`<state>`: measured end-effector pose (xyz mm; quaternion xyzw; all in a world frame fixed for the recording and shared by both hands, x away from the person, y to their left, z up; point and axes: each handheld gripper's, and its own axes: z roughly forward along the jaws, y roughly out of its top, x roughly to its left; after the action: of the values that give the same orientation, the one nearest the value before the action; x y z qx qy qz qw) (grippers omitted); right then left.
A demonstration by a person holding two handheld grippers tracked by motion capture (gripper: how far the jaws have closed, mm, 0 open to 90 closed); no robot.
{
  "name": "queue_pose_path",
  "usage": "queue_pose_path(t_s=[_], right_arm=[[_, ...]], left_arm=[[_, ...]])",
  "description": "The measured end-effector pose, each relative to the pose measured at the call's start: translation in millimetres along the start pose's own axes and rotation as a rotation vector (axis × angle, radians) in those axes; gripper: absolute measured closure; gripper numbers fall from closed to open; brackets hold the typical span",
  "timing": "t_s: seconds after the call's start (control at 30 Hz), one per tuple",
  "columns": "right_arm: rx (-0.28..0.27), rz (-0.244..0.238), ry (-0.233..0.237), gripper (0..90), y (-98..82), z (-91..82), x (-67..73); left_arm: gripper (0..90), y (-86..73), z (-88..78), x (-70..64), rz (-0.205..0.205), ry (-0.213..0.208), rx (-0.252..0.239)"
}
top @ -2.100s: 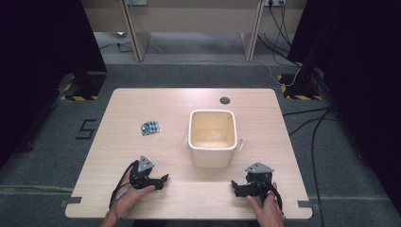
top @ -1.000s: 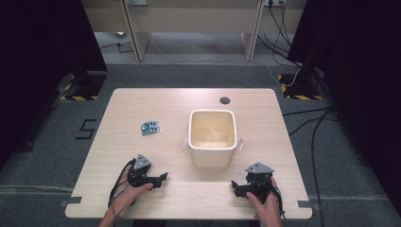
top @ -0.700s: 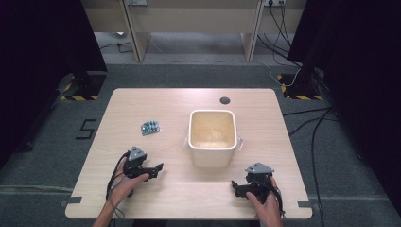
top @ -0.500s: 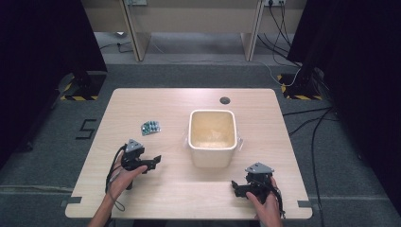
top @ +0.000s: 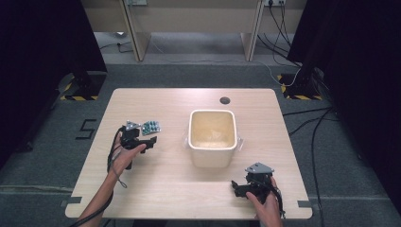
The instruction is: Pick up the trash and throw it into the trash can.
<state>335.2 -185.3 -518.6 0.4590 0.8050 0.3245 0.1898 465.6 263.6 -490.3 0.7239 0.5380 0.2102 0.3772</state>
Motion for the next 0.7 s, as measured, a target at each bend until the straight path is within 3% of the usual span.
queue_pose_path(t_s=[0.2, 0.37, 0.7], right_arm=[[-0.001, -0.001, -0.001, 0.3, 0.0, 0.1, 0.0], [-0.002, -0.001, 0.001, 0.3, 0.0, 0.2, 0.0], [-0.002, -0.002, -0.001, 0.3, -0.1, 0.2, 0.0]], left_arm=[[15.3, 12.8, 13.3, 5.9, -0.037, 0.006, 0.023], [15.2, 26.0, 30.2, 11.0, -0.077, 0.053, 0.042], [15.2, 34.4, 50.5, 14.6, -0.126, 0.08, 0.075]])
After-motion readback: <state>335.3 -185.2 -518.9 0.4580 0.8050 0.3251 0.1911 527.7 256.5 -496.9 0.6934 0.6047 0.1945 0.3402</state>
